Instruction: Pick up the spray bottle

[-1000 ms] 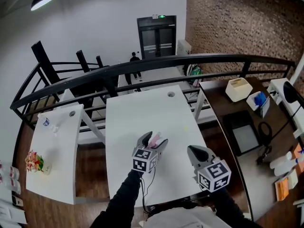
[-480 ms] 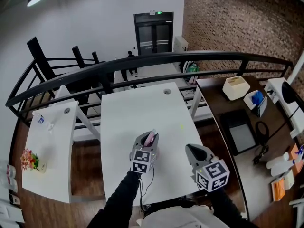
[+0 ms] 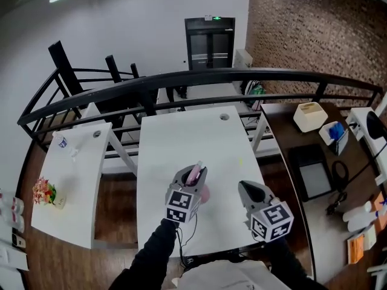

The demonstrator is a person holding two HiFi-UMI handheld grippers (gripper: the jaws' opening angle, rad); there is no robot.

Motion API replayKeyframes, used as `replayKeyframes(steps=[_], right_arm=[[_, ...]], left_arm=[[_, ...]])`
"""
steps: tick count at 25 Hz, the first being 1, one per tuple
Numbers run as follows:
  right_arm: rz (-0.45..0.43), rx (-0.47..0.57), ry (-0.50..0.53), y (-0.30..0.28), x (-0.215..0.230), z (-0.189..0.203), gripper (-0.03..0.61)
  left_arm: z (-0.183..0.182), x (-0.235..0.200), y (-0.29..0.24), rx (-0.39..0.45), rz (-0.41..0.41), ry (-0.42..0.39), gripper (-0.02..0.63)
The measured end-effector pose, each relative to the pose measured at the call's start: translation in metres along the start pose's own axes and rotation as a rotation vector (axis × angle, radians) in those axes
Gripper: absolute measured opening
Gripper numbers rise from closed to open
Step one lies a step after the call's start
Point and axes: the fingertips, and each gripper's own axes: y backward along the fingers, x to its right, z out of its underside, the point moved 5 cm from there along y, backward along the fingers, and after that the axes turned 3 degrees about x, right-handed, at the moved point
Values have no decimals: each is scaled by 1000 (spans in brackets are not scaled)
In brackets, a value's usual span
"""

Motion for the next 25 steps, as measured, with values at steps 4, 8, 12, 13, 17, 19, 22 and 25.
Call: replayKeyframes(steps=[4,8,12,13,17,19,22,25], right_arm=[[-17,31,3,0,0,-8,-21],[-40,53,-5,-1,-6,-15,-21],[-77,93,21,-7,-15,-34,-21],[-87,104,26,-8,-17,-39,-21],[-129,144,34,-8,-29,-56,-21],[-145,154,35,-9,-32,-60,-21],[-154,155,26,-9,-35,-61,-21],[-151,152,21,-8,-34,-61,-21]], left_arm=[[-34,2,33,31,-17,24,83],[-58,0,70,45,-32,62,83],[-81,-9,99,71,-70,72,83],[-87,-11,105,77,-75,71,83],[-102,-11,117,92,-89,48,83],[-104,-11,120,94,-95,49,83],[-102,-10,122,90,-98,65,83],[-99,-7,123,86,-93,76,84]])
